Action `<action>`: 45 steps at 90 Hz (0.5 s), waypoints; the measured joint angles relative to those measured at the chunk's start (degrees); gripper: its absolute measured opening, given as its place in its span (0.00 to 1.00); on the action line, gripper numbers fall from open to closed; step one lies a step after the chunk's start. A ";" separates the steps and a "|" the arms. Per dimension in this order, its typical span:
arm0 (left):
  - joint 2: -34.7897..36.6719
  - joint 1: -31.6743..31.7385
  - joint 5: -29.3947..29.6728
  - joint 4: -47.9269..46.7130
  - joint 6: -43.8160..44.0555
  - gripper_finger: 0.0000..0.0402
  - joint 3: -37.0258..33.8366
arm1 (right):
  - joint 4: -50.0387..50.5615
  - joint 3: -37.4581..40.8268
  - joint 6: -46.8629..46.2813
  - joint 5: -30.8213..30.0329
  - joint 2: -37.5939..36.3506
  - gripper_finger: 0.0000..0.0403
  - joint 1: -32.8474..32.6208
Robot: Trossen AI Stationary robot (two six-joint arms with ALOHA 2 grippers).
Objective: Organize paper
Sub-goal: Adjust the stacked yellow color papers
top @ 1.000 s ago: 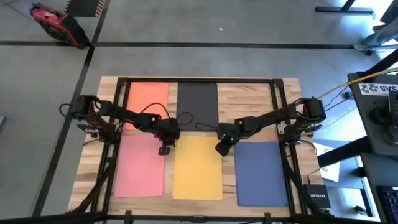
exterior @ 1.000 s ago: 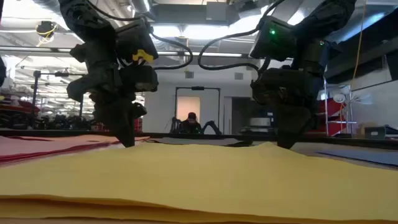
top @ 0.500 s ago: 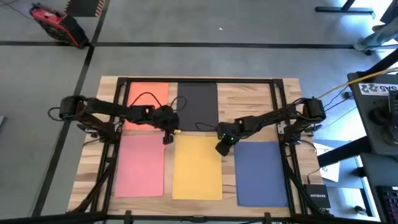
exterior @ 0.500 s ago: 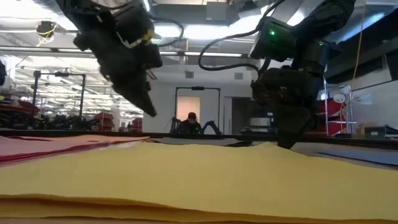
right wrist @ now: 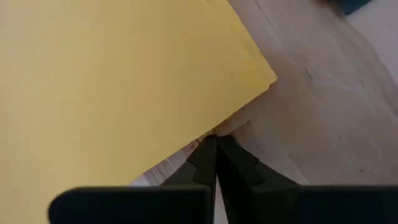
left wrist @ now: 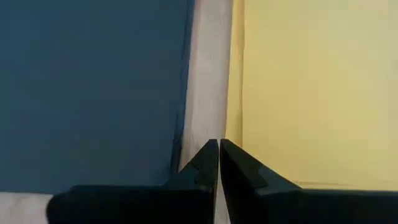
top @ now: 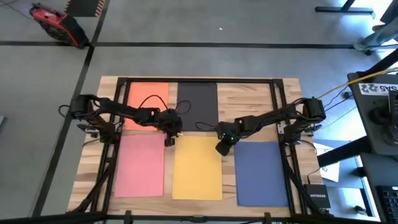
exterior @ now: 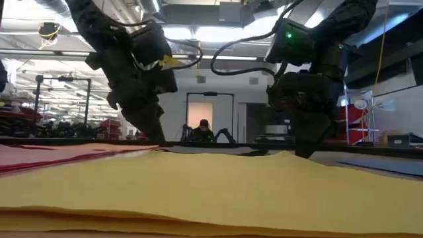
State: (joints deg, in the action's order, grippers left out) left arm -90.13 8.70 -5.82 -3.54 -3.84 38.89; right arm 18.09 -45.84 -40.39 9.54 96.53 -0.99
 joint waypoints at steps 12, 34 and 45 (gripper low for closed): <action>-1.52 -0.20 0.36 0.01 -0.02 0.00 0.02 | 0.00 0.00 0.18 -0.25 0.00 0.00 0.00; -2.76 -0.21 0.81 1.94 0.92 0.00 0.07 | -0.02 0.02 0.20 -0.46 0.00 0.00 -0.02; -2.76 -0.21 0.72 2.67 2.15 0.00 0.07 | 0.00 0.02 0.22 -0.46 0.00 0.00 -0.04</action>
State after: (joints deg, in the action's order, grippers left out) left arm -92.88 8.49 -5.11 -0.86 -1.68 38.96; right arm 18.09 -45.82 -40.16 9.08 96.53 -1.04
